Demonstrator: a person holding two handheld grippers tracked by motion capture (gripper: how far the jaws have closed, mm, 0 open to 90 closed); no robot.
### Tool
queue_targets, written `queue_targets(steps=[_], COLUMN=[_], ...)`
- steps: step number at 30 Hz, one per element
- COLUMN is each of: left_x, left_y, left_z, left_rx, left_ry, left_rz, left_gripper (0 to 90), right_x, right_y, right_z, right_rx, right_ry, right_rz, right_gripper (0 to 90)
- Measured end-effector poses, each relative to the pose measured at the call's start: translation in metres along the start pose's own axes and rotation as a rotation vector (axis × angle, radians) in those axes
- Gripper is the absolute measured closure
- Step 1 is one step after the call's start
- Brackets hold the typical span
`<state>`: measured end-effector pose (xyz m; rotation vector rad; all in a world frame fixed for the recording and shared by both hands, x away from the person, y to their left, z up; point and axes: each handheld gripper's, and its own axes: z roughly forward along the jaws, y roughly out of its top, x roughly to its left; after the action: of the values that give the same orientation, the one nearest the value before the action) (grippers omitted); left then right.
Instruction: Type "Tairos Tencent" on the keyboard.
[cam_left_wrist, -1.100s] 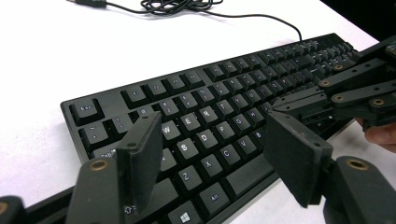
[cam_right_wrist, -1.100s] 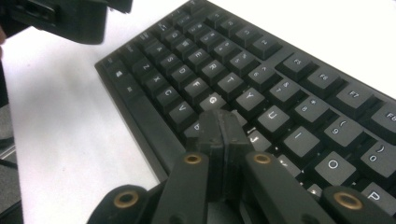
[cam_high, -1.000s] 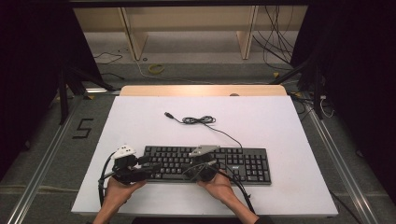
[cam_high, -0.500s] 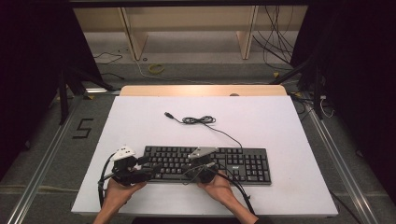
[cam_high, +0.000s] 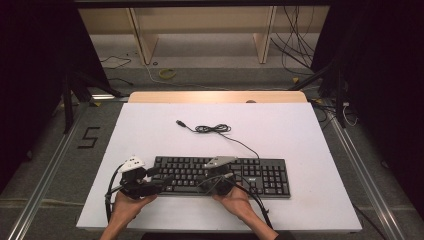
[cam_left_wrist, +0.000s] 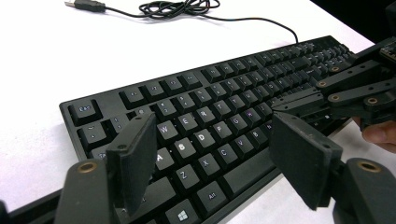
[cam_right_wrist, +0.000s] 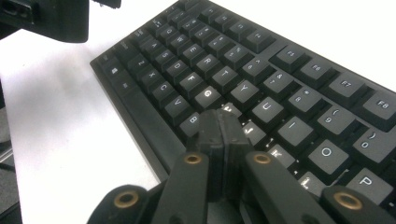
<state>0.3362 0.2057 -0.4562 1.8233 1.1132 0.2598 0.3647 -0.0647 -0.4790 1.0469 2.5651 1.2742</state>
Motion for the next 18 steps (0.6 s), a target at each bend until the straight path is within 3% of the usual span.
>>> queue_targets(steps=[13, 18], left_x=[0.0007, 0.0012], left_y=[0.0009, 0.0014], left_z=[-0.0005, -0.0007], left_rx=[-0.005, -0.006], left_ry=[0.005, 0.007], left_rz=[-0.003, 0.0], left_gripper=[31.8, 31.9], right_x=[-0.0006, -0.0003], right_y=[0.0014, 0.0018], right_z=[-0.0049, -0.007], right_rx=[-0.024, -0.034], right_ry=[0.017, 0.028], right_rz=[0.011, 0.011], right_gripper=[87.5, 80.8])
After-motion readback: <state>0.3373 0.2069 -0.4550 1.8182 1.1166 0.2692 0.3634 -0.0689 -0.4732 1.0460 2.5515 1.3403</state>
